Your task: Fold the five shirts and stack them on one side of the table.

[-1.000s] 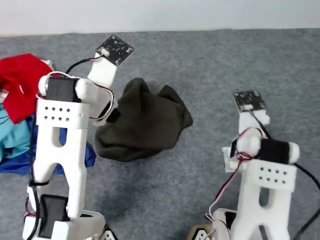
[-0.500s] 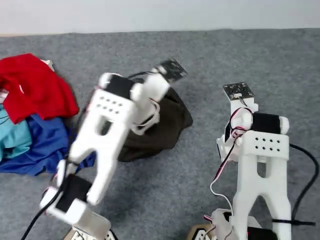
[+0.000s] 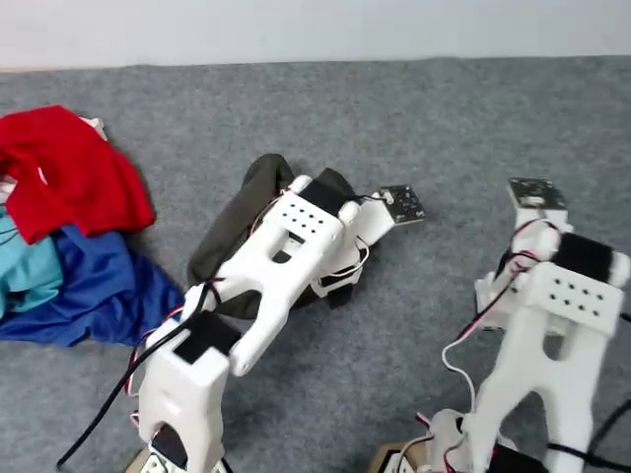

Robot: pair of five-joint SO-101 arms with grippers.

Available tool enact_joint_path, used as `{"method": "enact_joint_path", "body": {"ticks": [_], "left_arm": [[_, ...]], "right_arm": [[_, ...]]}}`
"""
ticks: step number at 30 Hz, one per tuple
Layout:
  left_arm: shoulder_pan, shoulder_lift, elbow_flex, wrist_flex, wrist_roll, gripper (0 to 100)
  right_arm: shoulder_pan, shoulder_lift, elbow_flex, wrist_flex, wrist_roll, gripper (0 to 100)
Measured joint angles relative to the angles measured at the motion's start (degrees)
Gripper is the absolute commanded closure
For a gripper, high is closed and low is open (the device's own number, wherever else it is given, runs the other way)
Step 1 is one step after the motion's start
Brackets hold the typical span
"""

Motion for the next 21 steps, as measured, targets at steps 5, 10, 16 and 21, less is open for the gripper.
{"method": "enact_joint_path", "body": {"ticks": [5,10,16,21], "left_arm": [[-1.1,5.5,-3.5,-1.8,0.0,80],[-1.6,11.6,-8.4,-1.9,0.1,85],[-1.6,15.8,-15.6,-0.1,0.1,94],[-1.3,16.0,-24.3,5.6,-0.1,100]], "right_arm": [[5.4,0.0,0.0,0.0,2.8,92.4],[8.0,0.0,0.0,0.0,4.1,92.4],[8.1,0.0,0.0,0.1,4.3,92.4],[8.1,0.0,0.0,0.7,4.3,92.4]]}}
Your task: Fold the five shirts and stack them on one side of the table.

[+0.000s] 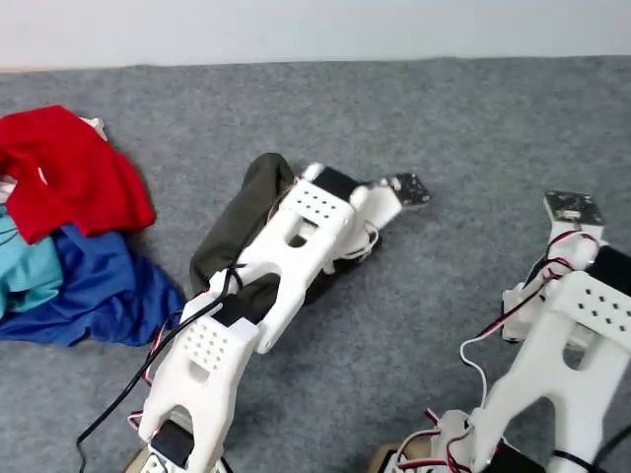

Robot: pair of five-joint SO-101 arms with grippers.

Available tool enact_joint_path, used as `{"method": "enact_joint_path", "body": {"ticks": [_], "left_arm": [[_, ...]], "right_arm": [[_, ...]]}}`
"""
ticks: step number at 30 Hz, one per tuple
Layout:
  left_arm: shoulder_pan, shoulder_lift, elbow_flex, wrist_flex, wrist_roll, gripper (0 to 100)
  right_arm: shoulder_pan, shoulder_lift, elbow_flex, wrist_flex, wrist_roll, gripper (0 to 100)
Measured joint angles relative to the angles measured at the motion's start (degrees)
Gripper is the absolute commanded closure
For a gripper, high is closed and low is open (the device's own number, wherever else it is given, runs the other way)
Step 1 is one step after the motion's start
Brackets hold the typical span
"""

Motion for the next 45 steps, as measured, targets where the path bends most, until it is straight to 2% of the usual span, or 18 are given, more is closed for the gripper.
{"method": "enact_joint_path", "body": {"ticks": [4,9,15,23,29,36,45], "left_arm": [[-0.2,0.0,-9.6,6.6,0.1,100],[-2.0,-5.0,-16.9,7.8,-0.1,100],[-5.4,-15.2,-17.7,8.0,-0.1,100],[-15.8,-26.3,-17.8,8.2,-0.1,100],[-22.2,-31.1,-17.7,8.4,-0.1,100],[-28.6,-38.9,-5.2,8.4,-0.2,100],[-39.8,-51.0,23.1,8.3,-0.2,100]], "right_arm": [[0.1,0.0,0.0,0.2,0.0,92.4],[0.1,0.0,0.0,0.2,0.0,92.4],[0.1,0.0,0.0,0.8,0.0,92.4],[0.1,0.0,0.0,0.8,0.0,92.4],[-4.7,0.0,0.0,0.8,0.0,92.4],[-11.2,0.0,0.0,0.8,0.0,92.4],[-11.8,0.0,0.0,0.8,0.0,92.4]]}}
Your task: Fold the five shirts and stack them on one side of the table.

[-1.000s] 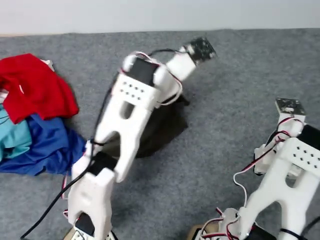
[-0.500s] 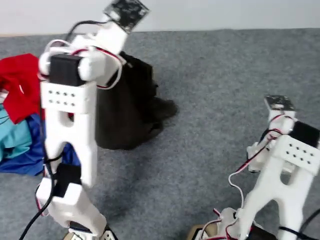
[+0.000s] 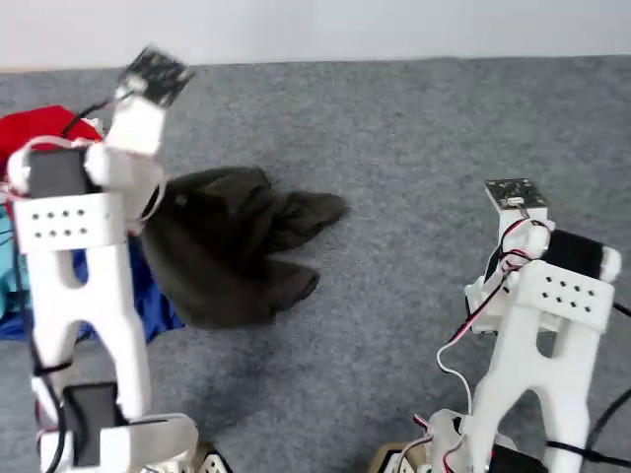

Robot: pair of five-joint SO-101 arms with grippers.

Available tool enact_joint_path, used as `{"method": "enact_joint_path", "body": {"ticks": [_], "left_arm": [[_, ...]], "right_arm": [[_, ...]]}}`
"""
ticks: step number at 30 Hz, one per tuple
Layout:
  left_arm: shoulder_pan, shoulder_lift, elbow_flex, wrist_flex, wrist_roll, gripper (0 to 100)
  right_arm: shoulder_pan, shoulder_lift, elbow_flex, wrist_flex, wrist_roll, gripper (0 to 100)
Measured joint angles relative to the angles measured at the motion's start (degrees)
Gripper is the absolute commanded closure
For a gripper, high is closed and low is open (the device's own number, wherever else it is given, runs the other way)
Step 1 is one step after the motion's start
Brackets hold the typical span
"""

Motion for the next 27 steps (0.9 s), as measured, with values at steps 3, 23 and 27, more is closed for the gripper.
{"method": "enact_joint_path", "body": {"ticks": [3,23,27], "left_arm": [[-2.9,-2.5,9.0,0.0,-2.9,99],[-5.9,-10.7,16.2,-2.8,-6.9,83],[-0.7,-10.0,16.2,-9.1,-3.7,83]], "right_arm": [[0.0,0.0,0.0,0.0,0.0,92.4],[-7.1,0.0,0.0,0.5,0.0,92.4],[-9.1,0.3,0.0,0.5,-0.3,92.4]]}}
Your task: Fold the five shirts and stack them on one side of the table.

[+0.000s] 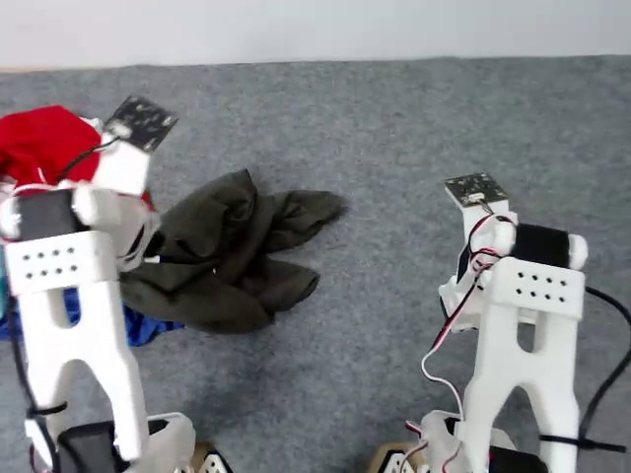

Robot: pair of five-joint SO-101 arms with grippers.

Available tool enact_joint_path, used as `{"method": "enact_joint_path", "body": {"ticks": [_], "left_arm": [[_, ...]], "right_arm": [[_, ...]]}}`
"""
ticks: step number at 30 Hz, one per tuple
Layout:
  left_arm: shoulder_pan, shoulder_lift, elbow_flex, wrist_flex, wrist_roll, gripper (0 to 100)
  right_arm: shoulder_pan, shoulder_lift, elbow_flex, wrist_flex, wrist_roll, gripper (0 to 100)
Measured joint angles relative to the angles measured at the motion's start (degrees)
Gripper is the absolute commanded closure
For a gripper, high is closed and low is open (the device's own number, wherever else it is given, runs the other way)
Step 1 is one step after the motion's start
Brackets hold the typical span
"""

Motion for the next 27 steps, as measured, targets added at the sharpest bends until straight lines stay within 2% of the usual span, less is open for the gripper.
{"method": "enact_joint_path", "body": {"ticks": [4,9,20,27], "left_arm": [[5.7,6.4,-0.1,-5.7,3.6,83],[10.5,19.3,-5.9,-7.3,6.7,83],[11.0,44.1,-28.1,-5.9,7.3,83],[11.0,53.7,-35.1,-4.7,7.3,83]], "right_arm": [[0.1,0.3,0.0,0.0,-2.4,92.4],[0.0,0.3,0.0,0.3,-2.8,92.4],[0.1,0.3,0.0,0.3,-2.8,92.4],[0.1,0.3,2.7,0.3,-2.8,92.4]]}}
